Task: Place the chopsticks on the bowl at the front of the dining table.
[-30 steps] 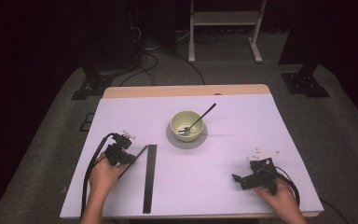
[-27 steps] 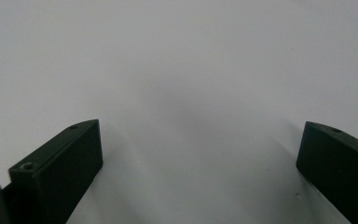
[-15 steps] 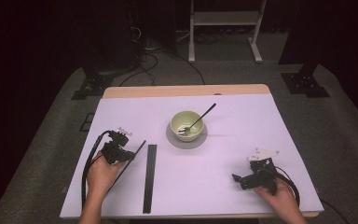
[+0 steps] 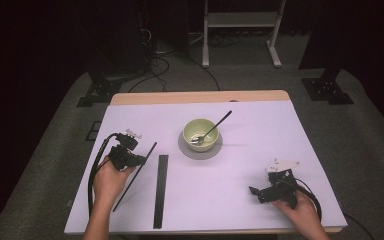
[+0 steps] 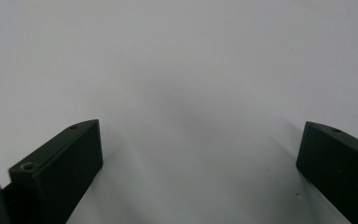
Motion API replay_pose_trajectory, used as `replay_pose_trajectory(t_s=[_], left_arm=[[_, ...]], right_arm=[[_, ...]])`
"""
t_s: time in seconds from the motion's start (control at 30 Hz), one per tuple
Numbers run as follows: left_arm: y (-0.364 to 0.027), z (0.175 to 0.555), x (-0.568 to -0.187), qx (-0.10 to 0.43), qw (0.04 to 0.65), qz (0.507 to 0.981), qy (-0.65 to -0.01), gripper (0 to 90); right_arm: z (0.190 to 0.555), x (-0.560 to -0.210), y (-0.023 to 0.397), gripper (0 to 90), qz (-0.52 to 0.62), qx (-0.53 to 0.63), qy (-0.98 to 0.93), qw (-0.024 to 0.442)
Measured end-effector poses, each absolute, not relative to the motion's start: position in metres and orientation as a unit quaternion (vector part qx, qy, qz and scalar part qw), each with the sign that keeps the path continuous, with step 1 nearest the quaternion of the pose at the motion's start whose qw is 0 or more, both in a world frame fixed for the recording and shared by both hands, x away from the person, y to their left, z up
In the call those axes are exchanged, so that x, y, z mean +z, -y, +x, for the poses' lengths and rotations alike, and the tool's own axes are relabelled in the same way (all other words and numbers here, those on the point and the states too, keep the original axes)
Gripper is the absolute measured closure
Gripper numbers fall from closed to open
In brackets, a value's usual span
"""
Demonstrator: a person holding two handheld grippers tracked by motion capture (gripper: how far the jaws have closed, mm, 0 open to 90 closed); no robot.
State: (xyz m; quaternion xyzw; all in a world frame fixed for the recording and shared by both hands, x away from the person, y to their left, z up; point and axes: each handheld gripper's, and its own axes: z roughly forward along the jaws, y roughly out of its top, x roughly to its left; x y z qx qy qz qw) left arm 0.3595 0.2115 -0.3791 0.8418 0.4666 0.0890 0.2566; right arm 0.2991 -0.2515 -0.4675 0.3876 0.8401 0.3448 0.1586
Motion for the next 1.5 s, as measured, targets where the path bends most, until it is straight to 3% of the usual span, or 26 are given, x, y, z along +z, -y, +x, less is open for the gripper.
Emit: replay_pose_trajectory(t_s=[1.5], left_arm=[[-0.161, 0.387, -0.323, 0.1, 0.312, 0.844, -0.424, 85.7]], right_arm=[[0.299, -0.468, 0.251, 0.0, 0.388, 0.345, -0.84, 0.159]])
